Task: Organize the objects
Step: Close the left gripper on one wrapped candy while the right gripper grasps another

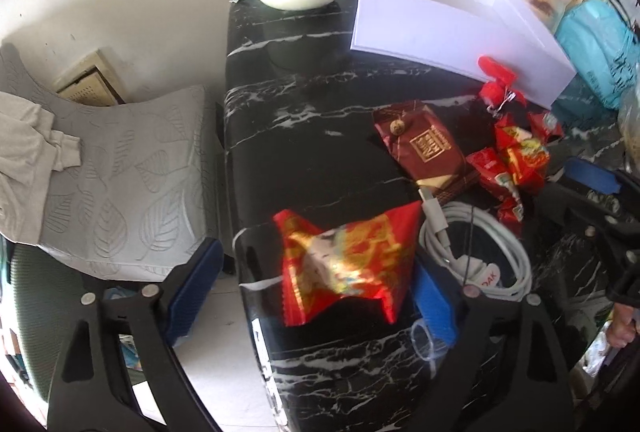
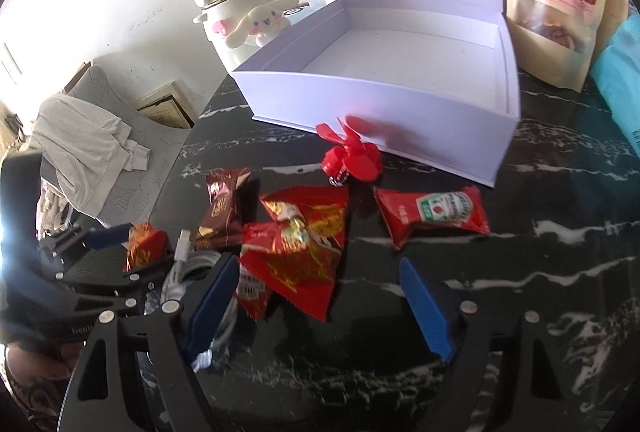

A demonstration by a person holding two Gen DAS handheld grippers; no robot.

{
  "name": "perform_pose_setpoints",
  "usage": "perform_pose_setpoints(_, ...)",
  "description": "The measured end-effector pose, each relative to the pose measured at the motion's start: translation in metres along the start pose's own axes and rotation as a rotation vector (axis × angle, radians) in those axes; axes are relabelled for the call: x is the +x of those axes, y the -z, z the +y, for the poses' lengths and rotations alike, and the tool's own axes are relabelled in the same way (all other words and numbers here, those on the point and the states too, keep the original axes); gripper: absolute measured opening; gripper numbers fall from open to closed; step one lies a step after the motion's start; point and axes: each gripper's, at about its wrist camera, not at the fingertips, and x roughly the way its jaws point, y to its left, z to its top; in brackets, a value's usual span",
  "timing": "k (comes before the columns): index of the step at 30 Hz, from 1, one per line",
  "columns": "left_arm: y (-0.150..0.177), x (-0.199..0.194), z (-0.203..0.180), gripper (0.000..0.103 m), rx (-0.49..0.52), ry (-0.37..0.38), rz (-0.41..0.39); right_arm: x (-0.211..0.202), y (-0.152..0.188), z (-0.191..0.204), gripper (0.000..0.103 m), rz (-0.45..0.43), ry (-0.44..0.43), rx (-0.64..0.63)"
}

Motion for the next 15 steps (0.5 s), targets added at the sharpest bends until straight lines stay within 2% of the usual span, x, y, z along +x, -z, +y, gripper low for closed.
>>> perform_pose_setpoints(2,-0.001,0.001,0.001,0.081,-0.005,0.017,-0.002,0.003,-0.004,0.000,0.070,0.000,-0.018,0.005)
perform_pose_setpoints(6,-0.003,0.000,-0.001,0.071,-0.003,0.045,-0.016,0.009,-0.007,0.002,0.064,0.004,-0.041,0.009)
perform_pose_setpoints(8,-0.003,-0.002,-0.003,0.055,0.018,0.047,-0.032,0.012,-0.008,0.001,0.062,0.017,-0.039,0.018)
perform_pose_setpoints(9,-0.003,-0.003,-0.005,0.052,0.032,0.054,-0.035,0.012,-0.008,0.002,0.061,0.014,-0.035,0.018)
perform_pose_setpoints(13,-0.005,-0.002,-0.010,0.050,0.049,0.058,-0.032,0.011,-0.008,0.000,0.054,-0.003,-0.030,0.021)
perform_pose_setpoints(15,-0.004,-0.002,-0.011,0.050,0.046,0.059,-0.033,0.010,-0.008,0.000,0.043,-0.006,-0.020,0.016)
